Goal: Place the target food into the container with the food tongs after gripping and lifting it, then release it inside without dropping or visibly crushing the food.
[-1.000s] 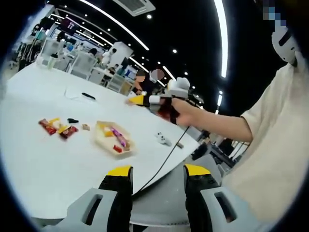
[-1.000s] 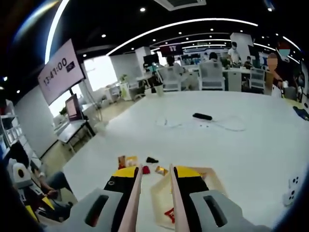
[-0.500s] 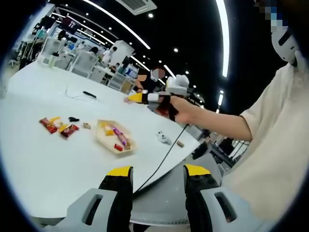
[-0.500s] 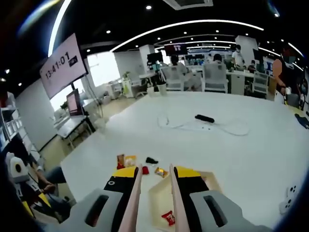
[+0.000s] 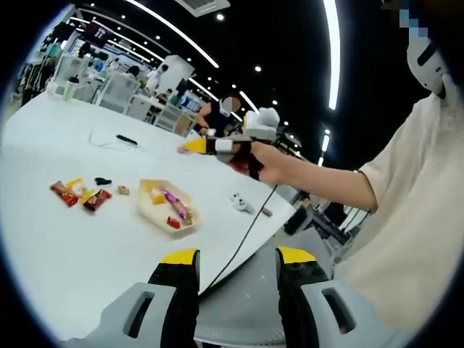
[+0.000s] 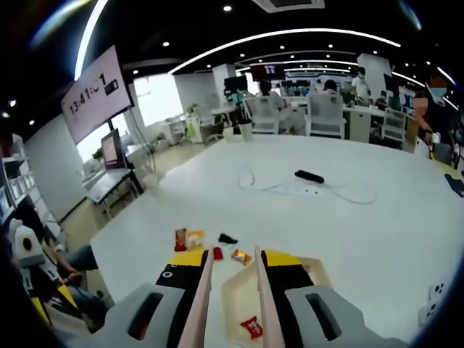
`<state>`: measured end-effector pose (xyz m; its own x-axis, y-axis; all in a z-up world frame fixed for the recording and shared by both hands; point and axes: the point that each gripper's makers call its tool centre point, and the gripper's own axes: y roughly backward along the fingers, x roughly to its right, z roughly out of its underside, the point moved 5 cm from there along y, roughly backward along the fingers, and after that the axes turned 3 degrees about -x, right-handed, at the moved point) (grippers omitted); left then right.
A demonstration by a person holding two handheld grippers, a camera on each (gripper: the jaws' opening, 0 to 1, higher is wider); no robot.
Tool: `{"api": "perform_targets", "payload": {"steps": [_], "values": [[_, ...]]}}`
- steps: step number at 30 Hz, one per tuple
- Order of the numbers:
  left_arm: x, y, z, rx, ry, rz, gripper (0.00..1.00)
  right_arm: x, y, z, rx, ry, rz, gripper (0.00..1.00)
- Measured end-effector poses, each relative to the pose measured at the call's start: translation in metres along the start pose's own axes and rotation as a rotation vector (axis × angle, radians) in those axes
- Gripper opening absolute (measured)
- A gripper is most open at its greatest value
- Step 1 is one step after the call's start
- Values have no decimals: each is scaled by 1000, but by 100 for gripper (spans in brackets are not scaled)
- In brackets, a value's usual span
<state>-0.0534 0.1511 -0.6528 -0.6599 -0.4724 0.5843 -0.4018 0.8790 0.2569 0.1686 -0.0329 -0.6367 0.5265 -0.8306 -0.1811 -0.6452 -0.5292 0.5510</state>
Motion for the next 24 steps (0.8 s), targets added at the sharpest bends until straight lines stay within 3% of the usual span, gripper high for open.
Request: {"api": "perform_targets", "payload": {"steps": [11,24], "values": [[-4,-14,-3,-32,-11,64,41,-6,-5,1,-13,-20,-2,29],[-25,-12,-9,-46,-10,121,41,-17,-15,-2,-20,-70,24,29]]}}
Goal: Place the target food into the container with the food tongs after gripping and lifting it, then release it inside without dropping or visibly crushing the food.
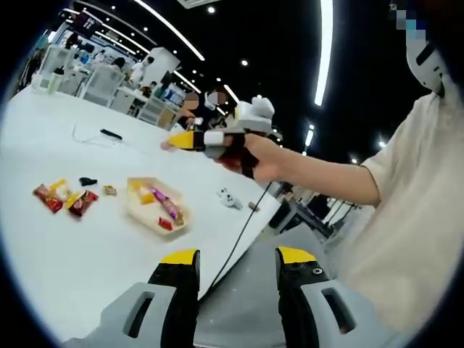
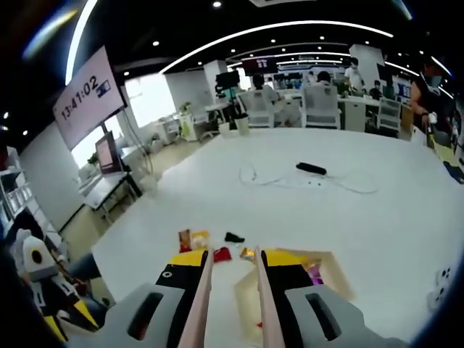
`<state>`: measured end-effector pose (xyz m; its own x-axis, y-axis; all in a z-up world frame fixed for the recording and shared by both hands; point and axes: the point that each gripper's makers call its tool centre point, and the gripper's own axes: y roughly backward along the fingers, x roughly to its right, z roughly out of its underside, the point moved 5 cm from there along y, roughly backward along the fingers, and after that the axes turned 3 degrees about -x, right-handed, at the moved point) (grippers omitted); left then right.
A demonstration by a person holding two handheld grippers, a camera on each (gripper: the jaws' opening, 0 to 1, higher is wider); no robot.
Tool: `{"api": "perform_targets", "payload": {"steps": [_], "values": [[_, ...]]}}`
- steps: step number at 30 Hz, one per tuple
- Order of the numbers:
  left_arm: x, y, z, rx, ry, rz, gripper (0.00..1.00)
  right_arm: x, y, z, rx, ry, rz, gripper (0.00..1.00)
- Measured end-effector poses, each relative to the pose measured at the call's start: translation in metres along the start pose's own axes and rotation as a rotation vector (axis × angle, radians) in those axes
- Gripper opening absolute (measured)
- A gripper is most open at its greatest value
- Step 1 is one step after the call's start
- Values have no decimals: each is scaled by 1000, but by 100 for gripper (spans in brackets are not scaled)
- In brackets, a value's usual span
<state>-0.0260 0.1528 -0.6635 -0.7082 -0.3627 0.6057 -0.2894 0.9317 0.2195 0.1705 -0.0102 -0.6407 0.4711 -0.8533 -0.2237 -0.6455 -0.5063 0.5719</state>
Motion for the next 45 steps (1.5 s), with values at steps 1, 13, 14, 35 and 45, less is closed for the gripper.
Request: {"api": "perform_targets", "payload": {"steps": [1,13,14,35,45], "values": [[-1,1,0,0,1,3,41,-1,-1,0,2,-3,1,29],[-8,7,0,-28,-4,59,41,-14,-4,0,20,-57,34,29],[-9,8,0,-28,-4,62,41,-14,-5,0,20,-61,36,29],[-44,45,-2,-39,9,82,41,-40,-43,-6,13,-106,59,29],[-61,50,-9,-27,18,91,41,-40,-62,-6,-12,-121,65,29]]}}
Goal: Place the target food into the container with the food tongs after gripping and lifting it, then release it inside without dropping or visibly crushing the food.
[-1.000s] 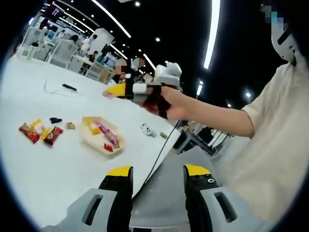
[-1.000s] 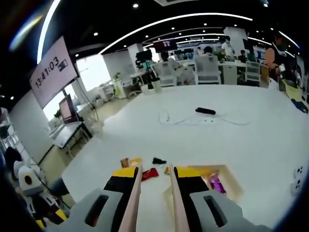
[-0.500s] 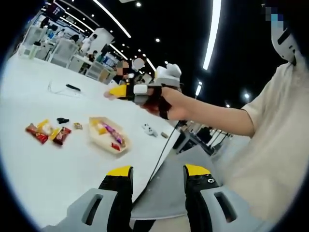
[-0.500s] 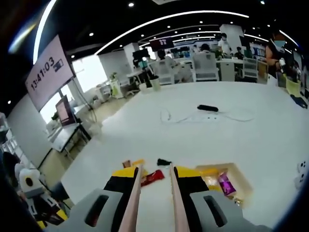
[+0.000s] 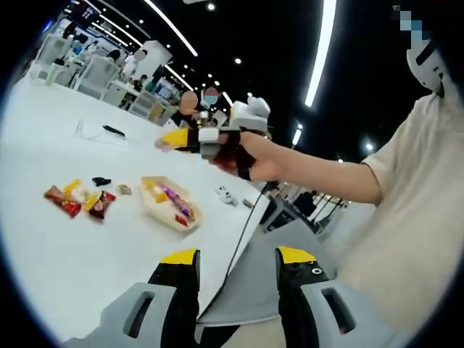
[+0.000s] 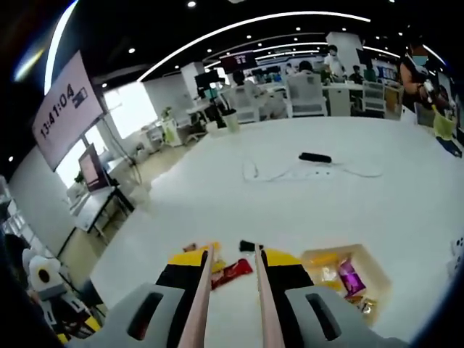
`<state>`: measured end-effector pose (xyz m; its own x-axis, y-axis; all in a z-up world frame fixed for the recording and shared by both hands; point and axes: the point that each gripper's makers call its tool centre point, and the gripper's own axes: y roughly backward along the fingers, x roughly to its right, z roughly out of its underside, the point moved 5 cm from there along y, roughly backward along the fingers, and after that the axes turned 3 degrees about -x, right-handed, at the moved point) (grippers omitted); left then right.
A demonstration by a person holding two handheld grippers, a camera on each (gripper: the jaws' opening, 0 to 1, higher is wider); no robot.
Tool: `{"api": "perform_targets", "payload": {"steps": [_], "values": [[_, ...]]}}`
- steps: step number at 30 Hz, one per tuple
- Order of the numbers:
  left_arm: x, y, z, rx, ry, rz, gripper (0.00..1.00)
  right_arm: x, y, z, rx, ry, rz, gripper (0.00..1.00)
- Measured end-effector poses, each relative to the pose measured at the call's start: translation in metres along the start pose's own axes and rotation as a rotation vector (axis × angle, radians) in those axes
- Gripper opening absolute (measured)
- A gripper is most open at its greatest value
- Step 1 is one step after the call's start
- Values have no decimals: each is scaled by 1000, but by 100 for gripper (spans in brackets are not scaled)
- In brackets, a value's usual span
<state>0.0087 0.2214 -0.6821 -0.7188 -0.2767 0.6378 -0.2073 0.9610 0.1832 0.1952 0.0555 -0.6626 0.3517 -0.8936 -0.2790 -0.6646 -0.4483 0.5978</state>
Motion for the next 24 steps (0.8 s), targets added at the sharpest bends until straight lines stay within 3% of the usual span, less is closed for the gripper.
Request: {"api": "perform_targets", "payload": {"steps": [13,18,24], "values": [[-17,3,-4,14,27,-13,41,3,-26,0,-39,-3,-14,29],[-17,-6,-7,-15,13,-34,41,5,-37,3,-65,40,-21,29],[-22,-17,-5,-35,50,-52,41,10,-44,1,-61,51,-47,29]]}}
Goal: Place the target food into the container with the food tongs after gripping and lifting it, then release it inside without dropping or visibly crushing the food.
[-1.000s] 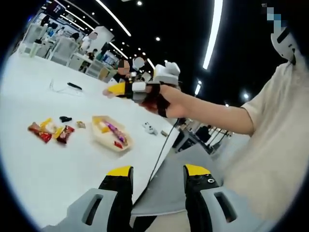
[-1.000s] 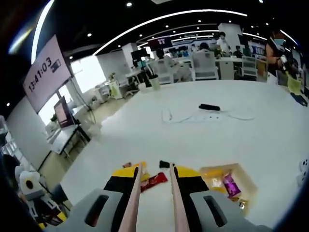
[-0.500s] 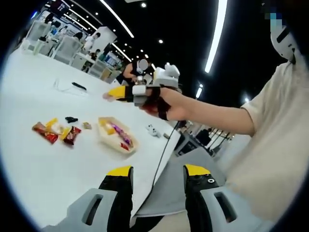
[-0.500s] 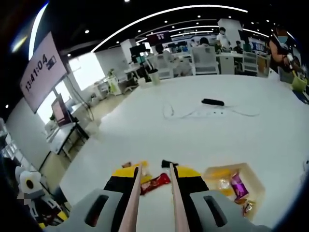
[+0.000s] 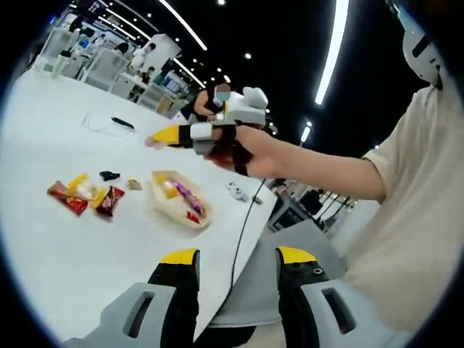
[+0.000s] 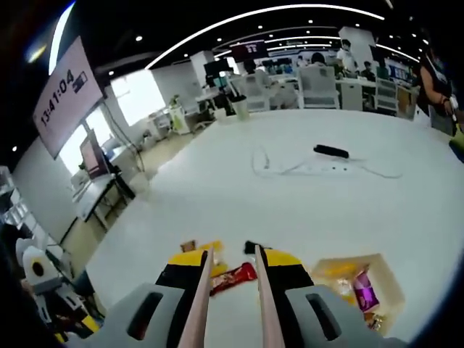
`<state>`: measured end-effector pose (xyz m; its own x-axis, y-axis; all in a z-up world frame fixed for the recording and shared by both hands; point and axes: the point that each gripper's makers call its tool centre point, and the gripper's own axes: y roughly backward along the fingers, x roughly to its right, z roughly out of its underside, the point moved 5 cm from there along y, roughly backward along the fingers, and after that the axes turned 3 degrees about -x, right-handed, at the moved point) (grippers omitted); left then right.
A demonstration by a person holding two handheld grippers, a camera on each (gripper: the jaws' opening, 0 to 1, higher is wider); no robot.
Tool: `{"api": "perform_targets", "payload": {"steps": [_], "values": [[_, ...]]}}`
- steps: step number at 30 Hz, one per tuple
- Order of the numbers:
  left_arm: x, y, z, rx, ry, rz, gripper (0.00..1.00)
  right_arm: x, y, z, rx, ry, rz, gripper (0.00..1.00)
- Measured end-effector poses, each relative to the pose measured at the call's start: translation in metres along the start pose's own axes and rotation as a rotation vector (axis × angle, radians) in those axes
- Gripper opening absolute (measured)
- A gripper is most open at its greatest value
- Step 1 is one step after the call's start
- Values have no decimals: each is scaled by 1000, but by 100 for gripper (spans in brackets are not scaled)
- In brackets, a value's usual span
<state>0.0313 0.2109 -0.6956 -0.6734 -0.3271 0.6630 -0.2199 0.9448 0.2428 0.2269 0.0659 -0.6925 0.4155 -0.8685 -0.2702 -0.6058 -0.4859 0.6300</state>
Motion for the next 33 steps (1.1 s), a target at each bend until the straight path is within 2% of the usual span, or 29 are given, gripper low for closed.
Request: {"api": "perform_targets", "payload": {"steps": [7,12,21,33], "values": [[-6,-3,-2,7,20,-41,41,13,-4,11,-16,-21,-11,29],[-6,0,10,-5,46,-62,41,16,-11,19,-19,-54,-11,29],[-1,0,16,-29,61,-46,41,19,-18,31,-23,-142,26,29],[-6,2,16,-22,78,-48,41,31,-26,41,-62,-163,81,29]]}}
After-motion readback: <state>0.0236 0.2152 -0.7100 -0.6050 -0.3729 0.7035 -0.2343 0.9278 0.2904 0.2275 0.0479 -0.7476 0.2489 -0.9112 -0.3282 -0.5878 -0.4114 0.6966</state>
